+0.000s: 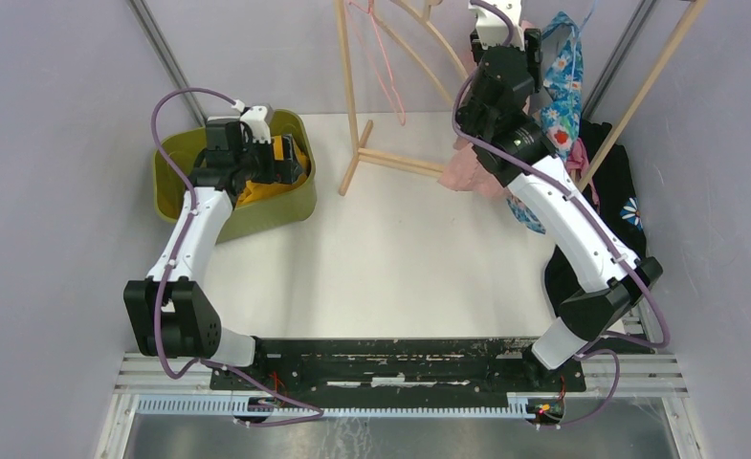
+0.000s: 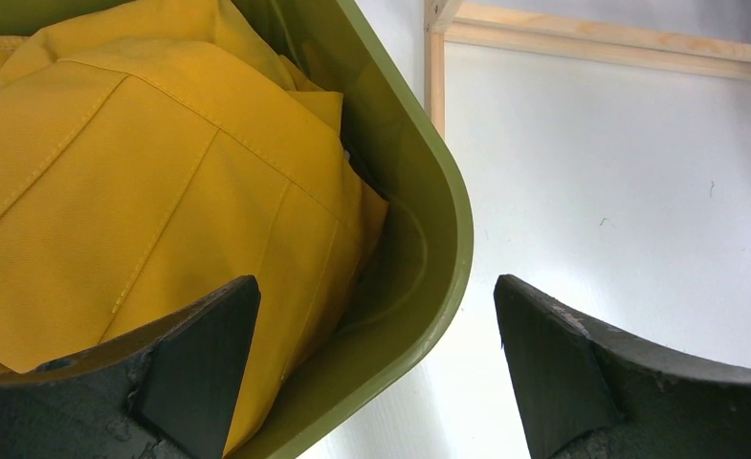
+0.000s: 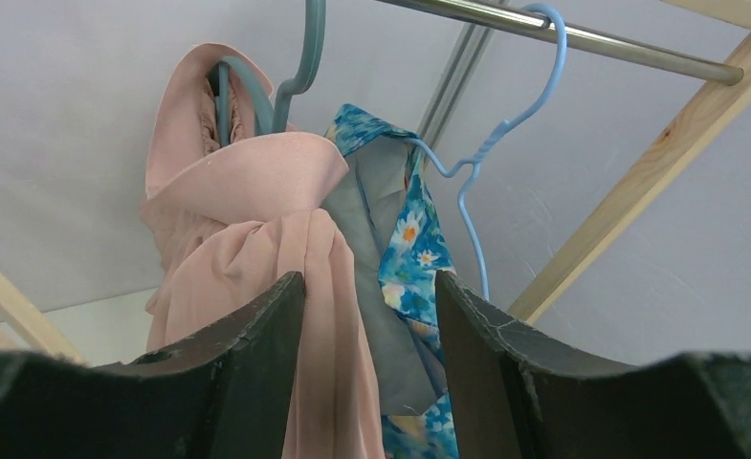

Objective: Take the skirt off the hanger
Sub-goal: Pick up the hanger from the clothesline.

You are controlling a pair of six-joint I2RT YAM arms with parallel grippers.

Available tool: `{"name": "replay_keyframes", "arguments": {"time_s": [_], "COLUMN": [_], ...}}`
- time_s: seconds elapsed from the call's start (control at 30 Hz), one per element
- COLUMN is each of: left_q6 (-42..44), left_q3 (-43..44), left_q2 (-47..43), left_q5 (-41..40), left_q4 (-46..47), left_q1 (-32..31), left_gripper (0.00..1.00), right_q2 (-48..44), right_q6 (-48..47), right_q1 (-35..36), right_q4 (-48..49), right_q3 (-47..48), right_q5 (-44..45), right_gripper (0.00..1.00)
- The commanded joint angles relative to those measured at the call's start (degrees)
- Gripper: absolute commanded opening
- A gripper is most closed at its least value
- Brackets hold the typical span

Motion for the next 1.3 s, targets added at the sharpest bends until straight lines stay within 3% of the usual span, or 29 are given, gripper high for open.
{"name": "replay_keyframes", "arguments": {"time_s": [0.0,0.4,0.7,0.97,1.27], "left_q6": [1.18,1.43,1.53,1.53,1.16], "left_q3": [-0.42,-0.35,-0.35,-0.87,-1.13], "left_q2": [-2.26,-2.09,-2.07,-2.19,-1.16], "left_q5": [1.74,2.07,2.13,2.03,2.87], "left_q4": [2.75,2.50,2.15,2.37,2.85], "left_q1": [-0.25,-0.25,-0.26,-0.33,-0.88], "left_gripper": [0.99,0.99,0.99,0.99,0.99], "right_q2": [-0.44,4.23,6.31,0.08,-7.79], "right_q6": [3.35,10.35,16.31,23.47,30.44], "right_q1": [-1.05,-8.36,-10.78,-12.32,-12.64], "right_q4": [-3.32,-12.38,-17.87,-20.29,-23.64], "right_q3": [4.27,6.45,6.34,4.38,4.67], "right_q5": [-1.03,-5.63,-14.06,-22.98,-24.48], "right_gripper": [0.58,0.58,0.58,0.58,0.54]}}
